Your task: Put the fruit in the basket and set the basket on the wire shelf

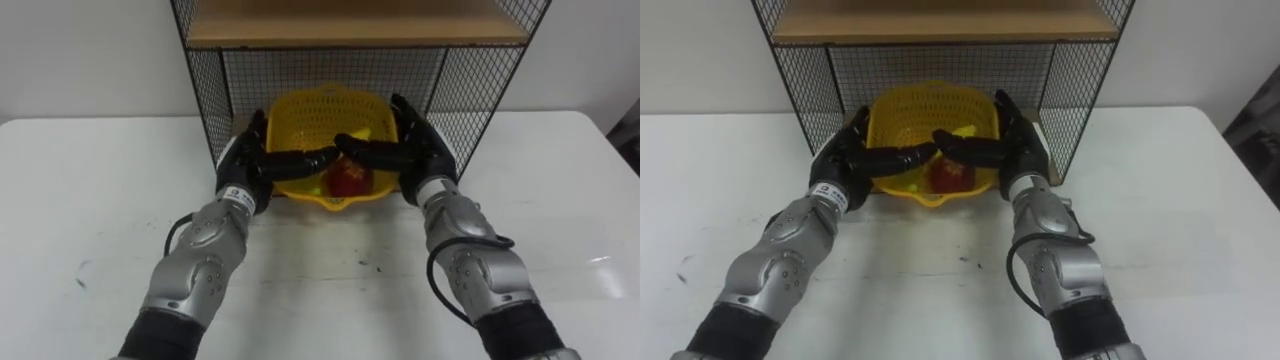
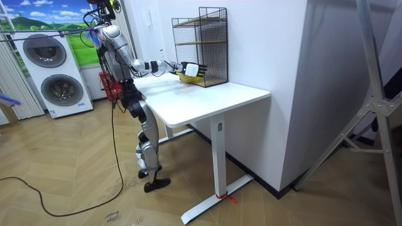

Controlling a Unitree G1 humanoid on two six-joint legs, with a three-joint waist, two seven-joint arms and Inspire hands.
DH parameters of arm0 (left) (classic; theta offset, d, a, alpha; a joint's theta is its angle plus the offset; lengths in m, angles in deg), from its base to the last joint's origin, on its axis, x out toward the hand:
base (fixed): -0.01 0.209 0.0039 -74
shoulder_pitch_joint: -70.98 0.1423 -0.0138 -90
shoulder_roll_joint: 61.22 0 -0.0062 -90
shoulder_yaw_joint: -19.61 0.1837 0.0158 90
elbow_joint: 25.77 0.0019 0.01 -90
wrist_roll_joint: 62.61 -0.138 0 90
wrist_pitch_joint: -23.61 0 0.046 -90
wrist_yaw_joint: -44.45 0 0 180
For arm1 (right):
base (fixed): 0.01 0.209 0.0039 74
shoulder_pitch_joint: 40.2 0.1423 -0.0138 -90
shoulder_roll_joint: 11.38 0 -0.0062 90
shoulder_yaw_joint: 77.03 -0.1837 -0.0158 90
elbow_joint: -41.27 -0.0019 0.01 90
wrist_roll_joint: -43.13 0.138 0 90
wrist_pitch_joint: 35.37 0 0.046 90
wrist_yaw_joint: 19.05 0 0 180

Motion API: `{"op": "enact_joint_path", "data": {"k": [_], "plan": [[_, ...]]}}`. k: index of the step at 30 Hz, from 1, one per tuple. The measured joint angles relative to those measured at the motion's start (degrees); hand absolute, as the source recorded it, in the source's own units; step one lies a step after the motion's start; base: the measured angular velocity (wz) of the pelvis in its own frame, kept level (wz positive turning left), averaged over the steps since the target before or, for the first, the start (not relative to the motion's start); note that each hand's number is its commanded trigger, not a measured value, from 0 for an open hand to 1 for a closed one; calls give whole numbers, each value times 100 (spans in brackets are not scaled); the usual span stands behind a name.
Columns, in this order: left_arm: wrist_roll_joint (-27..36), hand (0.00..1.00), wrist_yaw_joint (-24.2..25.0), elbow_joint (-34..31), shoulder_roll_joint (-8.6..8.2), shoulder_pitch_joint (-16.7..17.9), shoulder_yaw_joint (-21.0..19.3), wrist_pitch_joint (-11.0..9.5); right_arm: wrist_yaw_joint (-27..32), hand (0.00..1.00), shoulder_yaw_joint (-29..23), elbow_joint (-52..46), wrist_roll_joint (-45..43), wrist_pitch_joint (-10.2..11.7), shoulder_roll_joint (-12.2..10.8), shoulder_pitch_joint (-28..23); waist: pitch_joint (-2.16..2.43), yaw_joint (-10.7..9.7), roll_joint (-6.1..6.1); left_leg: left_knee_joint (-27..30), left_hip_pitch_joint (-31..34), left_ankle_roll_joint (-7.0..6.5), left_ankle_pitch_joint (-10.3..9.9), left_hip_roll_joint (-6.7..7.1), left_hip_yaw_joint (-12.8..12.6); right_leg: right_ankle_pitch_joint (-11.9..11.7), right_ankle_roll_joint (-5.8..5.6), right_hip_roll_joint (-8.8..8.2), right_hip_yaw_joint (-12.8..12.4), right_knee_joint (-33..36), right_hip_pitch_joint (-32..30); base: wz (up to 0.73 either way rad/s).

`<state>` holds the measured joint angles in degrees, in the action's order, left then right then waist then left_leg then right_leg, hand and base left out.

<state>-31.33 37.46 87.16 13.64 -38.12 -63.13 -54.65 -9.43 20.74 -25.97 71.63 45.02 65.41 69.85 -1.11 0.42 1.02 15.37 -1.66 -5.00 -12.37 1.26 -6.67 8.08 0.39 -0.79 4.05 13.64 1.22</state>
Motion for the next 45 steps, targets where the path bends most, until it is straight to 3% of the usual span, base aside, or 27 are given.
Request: {"op": "enact_joint_path", "data": {"k": [3, 6, 13, 19, 28, 32, 45], "plan": [[133, 0, -35, 269, 10, -248, -90, 105, 116, 0, -11, 29, 309, -13, -54, 51, -4, -16, -13, -22, -14, 3, 2, 2, 37, -1, 2, -3, 36, -20, 39, 6], [192, 0, -41, 309, 6, -264, -152, 213, 232, 0, -18, 217, 488, -60, -76, 100, -15, -20, -32, -113, -136, 8, 46, 7, 49, -56, 4, -1, 54, -130, 172, 1], [203, 0, -141, 378, -13, -264, -202, 339, 243, 0, -20, 321, 546, -209, -83, 101, 5, -22, -83, -199, -288, 21, 86, 18, 45, -56, 5, -1, 31, -116, 268, 0], [411, 0, -221, 485, -8, -278, -266, 347, 243, 0, -30, 361, 943, -257, -65, 110, 34, -34, -128, -170, -323, 20, 86, 21, 40, -56, 5, -2, 16, -107, 288, 0], [563, 0, -553, 492, -58, -305, -260, 373, 350, 0, -28, 360, 992, -259, -76, 134, 35, -113, -215, -176, -371, 19, 86, 26, 66, -56, 5, -10, 62, -112, 349, 1], [746, 0, -781, 492, -45, -490, -263, 421, 352, 0, -84, 359, 991, -284, -63, 266, 41, -216, -257, -177, -391, 18, 90, 26, 61, -56, 5, -10, 63, -110, 359, 0], [944, 0, -901, 492, -7, -622, -275, 425, 343, 0, -294, 359, 968, -290, -16, 430, 54, -311, -291, -263, -449, 25, 119, 29, 37, -56, 5, -10, 45, -98, 362, -1]]}}
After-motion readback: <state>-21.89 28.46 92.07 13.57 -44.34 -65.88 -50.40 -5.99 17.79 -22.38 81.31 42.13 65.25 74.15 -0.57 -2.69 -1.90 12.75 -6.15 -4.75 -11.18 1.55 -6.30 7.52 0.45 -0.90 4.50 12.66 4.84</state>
